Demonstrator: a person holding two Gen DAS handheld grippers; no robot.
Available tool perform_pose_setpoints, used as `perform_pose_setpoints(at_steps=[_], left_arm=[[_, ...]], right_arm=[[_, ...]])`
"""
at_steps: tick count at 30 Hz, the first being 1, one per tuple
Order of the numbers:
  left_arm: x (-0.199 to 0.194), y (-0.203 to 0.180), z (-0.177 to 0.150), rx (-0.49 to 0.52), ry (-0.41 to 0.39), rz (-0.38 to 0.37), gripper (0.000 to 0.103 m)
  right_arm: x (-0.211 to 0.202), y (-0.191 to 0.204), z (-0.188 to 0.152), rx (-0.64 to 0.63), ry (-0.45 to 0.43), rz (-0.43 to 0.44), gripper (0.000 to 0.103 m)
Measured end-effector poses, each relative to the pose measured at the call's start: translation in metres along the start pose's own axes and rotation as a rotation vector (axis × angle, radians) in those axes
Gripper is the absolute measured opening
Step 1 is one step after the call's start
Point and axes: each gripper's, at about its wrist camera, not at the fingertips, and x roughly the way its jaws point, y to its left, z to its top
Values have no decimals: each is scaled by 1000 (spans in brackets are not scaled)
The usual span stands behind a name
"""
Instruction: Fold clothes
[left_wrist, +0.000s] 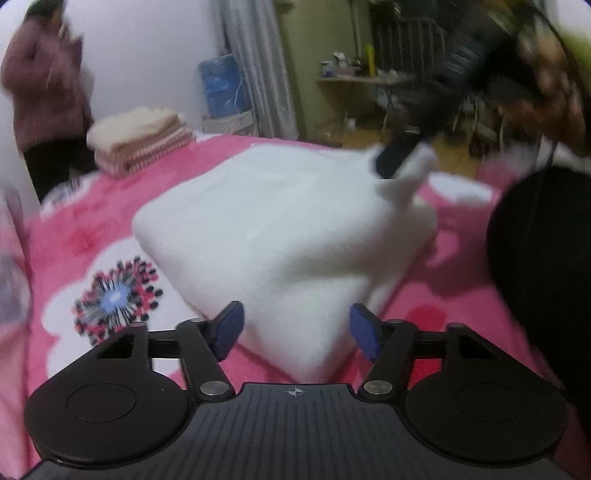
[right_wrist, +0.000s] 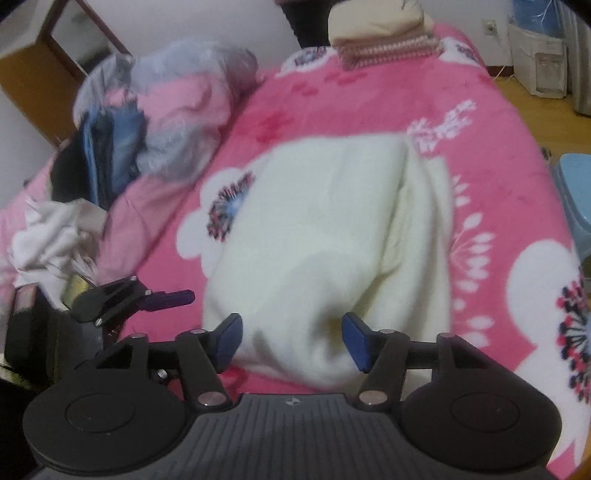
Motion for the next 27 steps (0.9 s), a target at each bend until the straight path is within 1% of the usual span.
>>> perform_pose_setpoints(at_steps=[1, 2, 3, 4, 6, 7, 9, 11, 13, 15, 17, 18, 19, 20, 21, 22, 24, 25, 27], left_arm=[[3, -6, 0, 36, -1, 19, 48], [4, -10, -1, 74, -5, 36, 46], [4, -13, -2, 108, -13, 40, 40], [2, -14, -3, 135, -22, 36, 31], [0, -11, -7, 168, -30, 15, 27], [1, -9, -9, 174, -30, -1, 27], [3, -3, -13, 168, -25, -42, 27], [3, -1, -16, 176, -23, -75, 28], [0, -3, -17, 222, -36, -70, 31], [0, -7, -17, 260, -46, -61, 38], [6, -12, -18, 298, -39, -38, 38], [10, -14, -19, 321, -32, -24, 36], [13, -15, -19, 331, -25, -24, 34], [16, -14, -19, 329, -20, -35, 33], [17, -11, -18, 313, -14, -51, 33], [16, -8, -16, 276, -6, -75, 34], [11, 4, -9, 176, 10, -132, 34], [8, 15, -4, 104, 11, -168, 34], [-1, 39, 5, -74, -28, -237, 34]], right_arm=[[1, 3, 0, 0, -2, -10, 28], [2, 6, 0, 0, -4, -19, 21], [3, 9, 0, 0, -6, -29, 17], [-1, 10, -1, -4, -19, -22, 15], [-17, 8, -3, -17, -65, 21, 14], [-19, 2, -6, -12, -60, 16, 14], [-10, -19, -12, 19, -3, -36, 14], [-6, -27, -14, 49, 19, -47, 14], [-3, -31, -14, 78, 31, -44, 14], [-1, -35, -15, 108, 42, -42, 14], [2, -39, -15, 137, 54, -39, 14], [3, -41, -15, 152, 59, -38, 14], [5, -43, -15, 167, 65, -37, 14], [9, -43, -16, 150, 83, -57, 13], [17, -41, -17, 105, 111, -95, 13], [24, -39, -19, 61, 139, -133, 13], [26, -31, -17, -5, 140, -176, 13], [25, -27, -16, -34, 132, -192, 13], [23, -17, -13, -91, 116, -224, 14]])
